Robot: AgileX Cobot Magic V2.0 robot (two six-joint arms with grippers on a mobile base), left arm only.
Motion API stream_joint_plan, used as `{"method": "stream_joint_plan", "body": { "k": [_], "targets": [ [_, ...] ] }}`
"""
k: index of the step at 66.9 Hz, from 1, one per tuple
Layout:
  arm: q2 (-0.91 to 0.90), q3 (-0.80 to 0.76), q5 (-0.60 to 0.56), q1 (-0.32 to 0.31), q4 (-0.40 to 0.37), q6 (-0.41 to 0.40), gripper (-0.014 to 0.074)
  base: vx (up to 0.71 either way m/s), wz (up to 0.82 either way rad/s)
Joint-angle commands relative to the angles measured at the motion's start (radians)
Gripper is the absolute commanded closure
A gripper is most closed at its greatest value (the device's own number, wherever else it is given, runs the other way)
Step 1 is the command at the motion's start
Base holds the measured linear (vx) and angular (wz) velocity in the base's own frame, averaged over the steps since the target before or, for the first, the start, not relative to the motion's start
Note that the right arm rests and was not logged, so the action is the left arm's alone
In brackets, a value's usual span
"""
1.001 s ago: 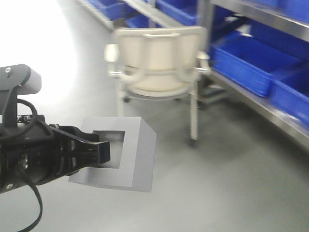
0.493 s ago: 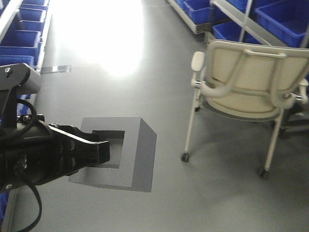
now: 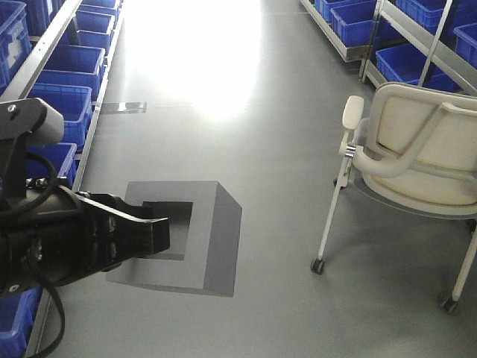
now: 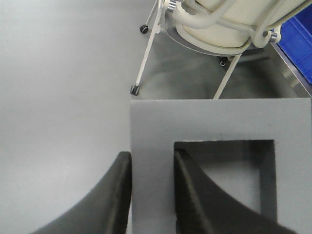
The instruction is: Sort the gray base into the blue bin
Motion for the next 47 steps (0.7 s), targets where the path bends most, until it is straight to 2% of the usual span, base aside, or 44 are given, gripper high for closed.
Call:
{"method": "stream_joint_plan", "body": {
  "k": [1,47],
  "targets": [
    [-0.018,-0.035,-0.066,-0.006,0.038,-0.009,0.0602,0.22,-0.03],
    [-0.018,-0.035,-0.066,-0.006,0.038,-0.009,0.0602,0.3,-0.05]
  ]
}}
